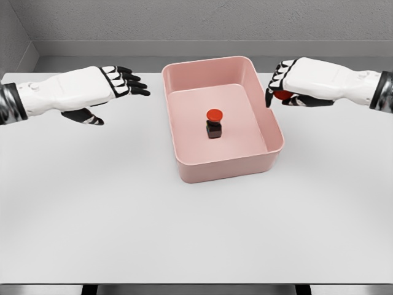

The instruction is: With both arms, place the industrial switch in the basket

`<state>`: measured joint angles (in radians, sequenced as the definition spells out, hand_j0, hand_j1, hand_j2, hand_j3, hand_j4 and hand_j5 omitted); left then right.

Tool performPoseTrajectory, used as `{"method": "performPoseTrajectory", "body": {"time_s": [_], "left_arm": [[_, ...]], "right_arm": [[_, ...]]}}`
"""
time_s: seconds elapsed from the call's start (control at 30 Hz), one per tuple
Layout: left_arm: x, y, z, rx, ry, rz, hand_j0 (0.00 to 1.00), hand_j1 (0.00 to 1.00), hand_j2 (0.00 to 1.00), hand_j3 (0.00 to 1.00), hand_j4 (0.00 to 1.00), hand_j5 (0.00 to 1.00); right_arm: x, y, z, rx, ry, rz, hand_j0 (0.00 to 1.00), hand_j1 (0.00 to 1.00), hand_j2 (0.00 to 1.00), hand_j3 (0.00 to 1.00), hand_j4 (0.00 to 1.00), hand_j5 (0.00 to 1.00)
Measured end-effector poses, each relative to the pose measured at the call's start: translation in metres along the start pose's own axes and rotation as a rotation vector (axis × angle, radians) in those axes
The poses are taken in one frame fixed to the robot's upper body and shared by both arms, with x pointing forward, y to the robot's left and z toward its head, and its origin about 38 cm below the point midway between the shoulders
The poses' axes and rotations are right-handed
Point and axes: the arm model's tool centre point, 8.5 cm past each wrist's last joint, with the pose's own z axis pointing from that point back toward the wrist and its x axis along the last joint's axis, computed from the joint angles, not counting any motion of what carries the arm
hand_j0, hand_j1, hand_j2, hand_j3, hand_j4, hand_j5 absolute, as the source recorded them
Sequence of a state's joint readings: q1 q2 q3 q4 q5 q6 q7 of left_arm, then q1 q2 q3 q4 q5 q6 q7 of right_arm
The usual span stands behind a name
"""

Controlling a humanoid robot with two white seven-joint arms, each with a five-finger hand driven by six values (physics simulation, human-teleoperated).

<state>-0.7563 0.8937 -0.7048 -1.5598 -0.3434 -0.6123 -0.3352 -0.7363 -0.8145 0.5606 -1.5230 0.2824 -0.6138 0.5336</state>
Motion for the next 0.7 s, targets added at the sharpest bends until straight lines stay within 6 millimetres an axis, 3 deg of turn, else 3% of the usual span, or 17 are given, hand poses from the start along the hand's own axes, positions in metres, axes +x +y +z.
{"method": "performPoseTrajectory", "body": {"time_s": [0.53,0.63,0.7], "left_arm": [[-0.001,0.000,-0.001,0.001,0.002,0.002,1.00,1.00,1.00,1.00,1.00,1.00],[-0.002,-0.001,-0.002,-0.001,0.004,0.001,1.00,1.00,1.00,1.00,1.00,1.00],[-0.002,-0.001,-0.002,-0.002,0.004,0.000,1.00,1.00,1.00,1.00,1.00,1.00]], "right_arm": [[0.029,-0.015,-0.042,-0.017,-0.122,0.036,0.45,0.45,0.45,0.45,0.45,0.45],[0.031,-0.017,-0.045,-0.016,-0.129,0.040,0.61,0.61,0.61,0.61,0.61,0.61],[0.031,-0.018,-0.045,-0.020,-0.131,0.041,0.96,0.96,0.96,0.96,0.96,0.96]]}}
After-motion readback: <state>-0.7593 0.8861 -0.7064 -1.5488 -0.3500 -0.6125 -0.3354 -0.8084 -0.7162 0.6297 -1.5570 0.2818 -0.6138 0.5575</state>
